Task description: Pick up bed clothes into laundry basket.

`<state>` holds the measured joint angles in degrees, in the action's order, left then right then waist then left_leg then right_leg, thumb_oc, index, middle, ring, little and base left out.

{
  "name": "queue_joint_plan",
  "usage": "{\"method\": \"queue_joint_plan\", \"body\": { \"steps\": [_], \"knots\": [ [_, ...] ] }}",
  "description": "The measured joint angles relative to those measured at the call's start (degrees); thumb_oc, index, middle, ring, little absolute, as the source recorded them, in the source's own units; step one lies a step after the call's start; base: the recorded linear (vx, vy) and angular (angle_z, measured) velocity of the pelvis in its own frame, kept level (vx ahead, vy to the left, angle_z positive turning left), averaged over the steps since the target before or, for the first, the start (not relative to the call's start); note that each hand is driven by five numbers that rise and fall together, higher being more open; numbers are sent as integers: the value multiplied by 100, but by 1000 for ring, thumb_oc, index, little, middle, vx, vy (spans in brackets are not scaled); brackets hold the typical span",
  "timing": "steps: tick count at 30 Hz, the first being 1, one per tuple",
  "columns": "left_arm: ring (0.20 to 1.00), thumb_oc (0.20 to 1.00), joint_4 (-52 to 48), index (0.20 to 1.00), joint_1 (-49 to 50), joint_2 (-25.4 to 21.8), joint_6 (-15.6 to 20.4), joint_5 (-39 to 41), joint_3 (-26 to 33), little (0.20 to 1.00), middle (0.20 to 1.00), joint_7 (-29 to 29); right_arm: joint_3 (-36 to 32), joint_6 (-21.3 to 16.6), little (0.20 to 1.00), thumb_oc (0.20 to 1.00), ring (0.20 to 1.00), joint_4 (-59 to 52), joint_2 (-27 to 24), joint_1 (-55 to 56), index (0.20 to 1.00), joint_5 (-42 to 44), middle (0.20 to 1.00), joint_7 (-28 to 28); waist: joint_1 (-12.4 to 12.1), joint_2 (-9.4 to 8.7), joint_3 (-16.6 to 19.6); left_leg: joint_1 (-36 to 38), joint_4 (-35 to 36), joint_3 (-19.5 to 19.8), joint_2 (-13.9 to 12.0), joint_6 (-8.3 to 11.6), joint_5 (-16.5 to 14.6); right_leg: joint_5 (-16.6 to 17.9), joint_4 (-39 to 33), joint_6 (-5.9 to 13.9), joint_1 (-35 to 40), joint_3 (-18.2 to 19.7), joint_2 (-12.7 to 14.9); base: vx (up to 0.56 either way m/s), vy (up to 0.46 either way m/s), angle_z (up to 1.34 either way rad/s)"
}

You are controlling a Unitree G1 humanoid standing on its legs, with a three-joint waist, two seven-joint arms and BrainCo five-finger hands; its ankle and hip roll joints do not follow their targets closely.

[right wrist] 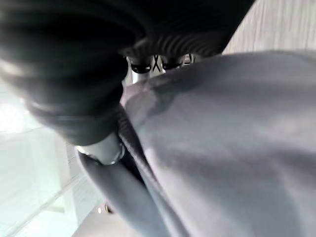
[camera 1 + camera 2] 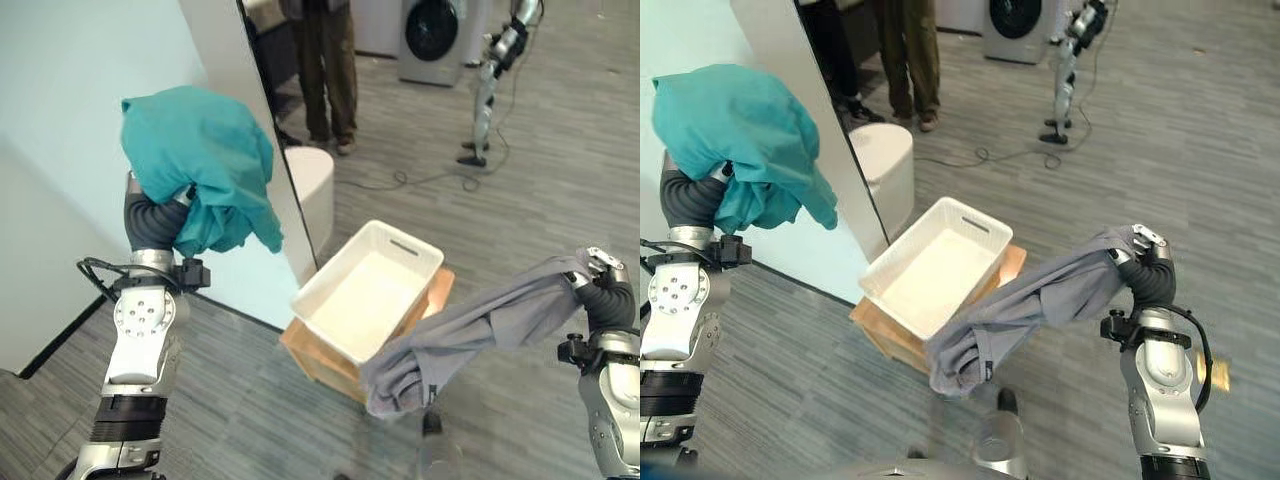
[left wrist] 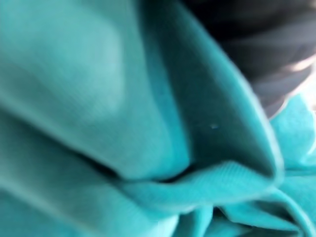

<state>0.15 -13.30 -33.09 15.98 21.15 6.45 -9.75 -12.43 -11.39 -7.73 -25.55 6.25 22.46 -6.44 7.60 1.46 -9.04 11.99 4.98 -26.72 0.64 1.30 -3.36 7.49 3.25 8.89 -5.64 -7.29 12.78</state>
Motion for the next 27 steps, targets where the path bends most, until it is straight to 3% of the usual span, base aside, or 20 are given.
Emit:
{"method": "queue_joint_plan", "body": {
  "steps": [3, 7, 11, 12, 14, 15, 16, 18, 21, 23, 27],
  "knots": [
    [200, 200, 101, 200, -600, -239, -13, -3, -464, 200, 200, 169, -85, 6, 200, 200, 200, 66, -107, -59, 200, 1, 200, 44, 62, 176, 73, -45, 23, 95, -284, 123, 54, 313, -896, -200, 485, -300, -327, 87, -61, 14],
    [200, 200, 303, 200, -1158, -355, -29, -3, -934, 200, 200, 400, -60, 10, 200, 200, 200, 121, -176, -115, 200, 1, 200, 77, 200, 300, 133, -82, 38, 87, -426, 168, 80, 301, -903, -260, 466, -341, -474, 27, -7, 3],
    [200, 200, 623, 200, -1418, -531, -34, 60, -1385, 200, 200, 595, -67, 26, 200, 200, 200, 193, -276, -80, 200, 7, 200, 71, 307, 293, 135, -130, 64, 104, -417, 186, 68, 297, -904, -257, 429, -354, -461, 1, 2, 0],
    [200, 200, 902, 200, -1702, -762, -127, 86, -1818, 200, 200, 770, -66, 53, 200, 200, 200, 195, -296, -111, 200, 7, 200, 75, 326, 254, 147, -207, 63, 100, -382, 186, 71, 294, -904, -251, 326, -364, -420, 0, 0, 0],
    [200, 200, 1138, 200, -1820, -755, -213, 120, -2103, 200, 200, 886, -65, 56, 200, 200, 200, 193, -285, -114, 200, 7, 200, 73, 316, 245, 147, -280, 63, 95, -352, 173, 81, 313, -904, -236, 258, -342, -388, 10, 13, -4],
    [200, 200, 1570, 200, -1974, -725, -353, 106, -2537, 200, 200, 1017, -63, 69, 200, 200, 200, 190, -280, -101, 200, 6, 200, 58, 346, 233, 154, -295, 64, 81, -330, 164, 88, 328, -904, -223, 210, -330, -370, -6, 28, -6],
    [200, 200, 1781, 200, -1990, -686, -515, 25, -2698, 200, 200, 1033, -64, 68, 200, 200, 200, 191, -280, -97, 200, 7, 200, 52, 398, 210, 143, -305, 65, 68, -324, 165, 87, 329, -904, -222, 194, -319, -369, -11, 30, -4],
    [200, 200, 2922, 200, -2344, -84, -600, -327, -2770, 200, 200, 985, -35, 72, 200, 200, 200, 186, -265, -59, 200, 3, 200, 17, 486, 52, 85, -435, 62, 26, -306, 151, 100, 382, -903, -224, 30, -272, -373, -45, 32, -12],
    [200, 200, 4236, 200, -2677, 214, -883, -1118, -2813, 200, 200, 736, 140, 78, 200, 200, 200, 162, -260, -46, 200, 4, 200, -19, 657, -255, -39, -521, 34, -171, -289, 156, 116, 529, -902, -267, -173, -55, -441, -38, 32, -37],
    [200, 200, 4436, 200, -2628, 278, -1037, -1322, -2820, 200, 200, 744, 229, 82, 200, 200, 200, 141, -244, -39, 200, 4, 200, 4, 786, -388, -104, -527, 33, -274, -289, 159, 114, 543, -902, -270, -237, 23, -435, -25, 18, -23],
    [200, 200, 4733, 200, -2666, 609, -1147, -1687, -2834, 200, 200, 688, 256, 89, 200, 200, 200, 123, -232, -37, 200, 8, 200, 5, 839, -448, -155, -599, 35, -396, -303, 162, 112, 571, -901, -289, -357, 108, -475, -73, 9, -14]
  ]
}}
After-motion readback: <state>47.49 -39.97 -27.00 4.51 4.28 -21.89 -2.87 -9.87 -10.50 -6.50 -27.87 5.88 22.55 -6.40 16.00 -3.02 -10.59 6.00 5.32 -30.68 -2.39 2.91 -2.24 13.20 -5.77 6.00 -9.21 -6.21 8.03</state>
